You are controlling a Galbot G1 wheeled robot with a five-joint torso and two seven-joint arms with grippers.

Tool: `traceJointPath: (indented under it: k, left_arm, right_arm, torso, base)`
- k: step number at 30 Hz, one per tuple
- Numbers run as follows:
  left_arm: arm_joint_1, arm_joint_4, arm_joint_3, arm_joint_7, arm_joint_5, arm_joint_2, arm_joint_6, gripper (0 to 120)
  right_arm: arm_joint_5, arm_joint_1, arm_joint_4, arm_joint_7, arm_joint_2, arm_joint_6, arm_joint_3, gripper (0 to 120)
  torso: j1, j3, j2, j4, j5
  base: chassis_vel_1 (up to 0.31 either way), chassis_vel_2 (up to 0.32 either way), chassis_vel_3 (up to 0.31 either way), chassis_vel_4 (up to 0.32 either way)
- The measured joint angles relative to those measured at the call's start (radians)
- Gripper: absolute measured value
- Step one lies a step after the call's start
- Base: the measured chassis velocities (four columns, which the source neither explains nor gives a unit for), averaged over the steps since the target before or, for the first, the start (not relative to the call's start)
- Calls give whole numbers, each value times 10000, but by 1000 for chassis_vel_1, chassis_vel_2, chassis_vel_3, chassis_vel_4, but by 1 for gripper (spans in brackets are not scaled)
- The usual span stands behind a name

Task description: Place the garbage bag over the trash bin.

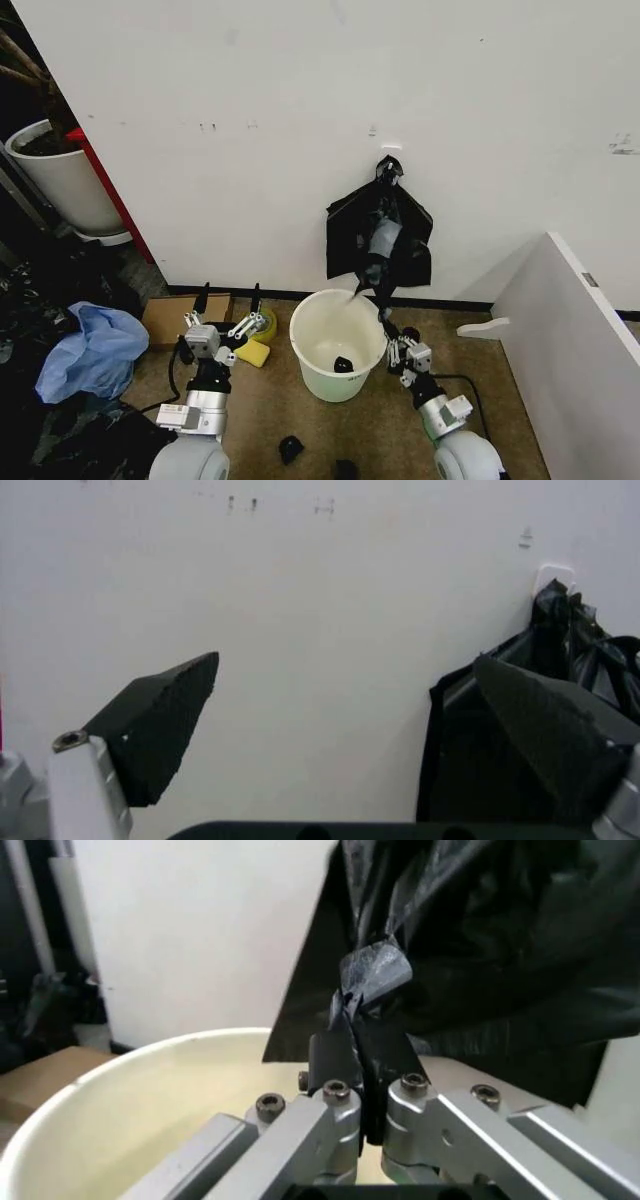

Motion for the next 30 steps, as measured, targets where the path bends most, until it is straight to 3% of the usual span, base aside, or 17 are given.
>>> traceJointPath:
  k: [17,22,28,30]
  left_arm:
    - [-32,16,15,3,-12,-42,10,100]
    - [-39,35,48,6,-2,-56,11,100]
    - [-21,70,43,8,4,-53,12,100]
    - [3,101,35,7,7,-41,12,100]
  right_arm:
    - [-1104,-333,-562,-1261,-231,1297,548,0]
    - [-264,-40,-504,-789,-250,1358,434,0]
    - [810,221,-202,-756,-169,1369,393,18]
    - [1491,326,41,-955,-143,1460,442,30]
  torso:
    - [0,0,0,0,0]
    - [0,0,0,1,1]
    - [0,0,0,1,0]
    - [0,1,0,2,0]
  base:
    - [0,0,0,0]
    - [0,0,0,0]
    - [0,0,0,0]
    - [0,0,0,0]
